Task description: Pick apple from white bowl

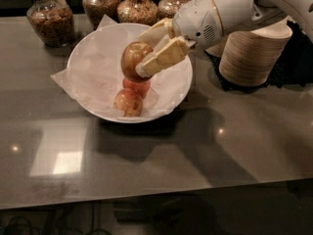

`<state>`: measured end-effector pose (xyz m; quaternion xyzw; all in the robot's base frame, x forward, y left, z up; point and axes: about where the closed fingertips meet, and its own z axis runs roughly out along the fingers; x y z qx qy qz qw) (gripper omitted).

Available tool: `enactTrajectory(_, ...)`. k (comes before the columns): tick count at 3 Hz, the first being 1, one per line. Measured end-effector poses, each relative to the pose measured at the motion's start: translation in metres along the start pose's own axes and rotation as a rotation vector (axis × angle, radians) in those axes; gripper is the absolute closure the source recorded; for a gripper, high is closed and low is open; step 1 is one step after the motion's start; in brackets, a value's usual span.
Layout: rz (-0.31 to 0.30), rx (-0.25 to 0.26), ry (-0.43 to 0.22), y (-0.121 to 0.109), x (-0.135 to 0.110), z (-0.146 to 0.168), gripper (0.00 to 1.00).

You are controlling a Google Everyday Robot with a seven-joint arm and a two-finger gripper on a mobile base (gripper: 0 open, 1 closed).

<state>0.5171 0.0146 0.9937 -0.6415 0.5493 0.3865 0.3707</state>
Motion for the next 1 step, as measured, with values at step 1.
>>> enactTrajectory(1,0.000,0.000,0.000,0.0000,0.0000,0.0000,1.00)
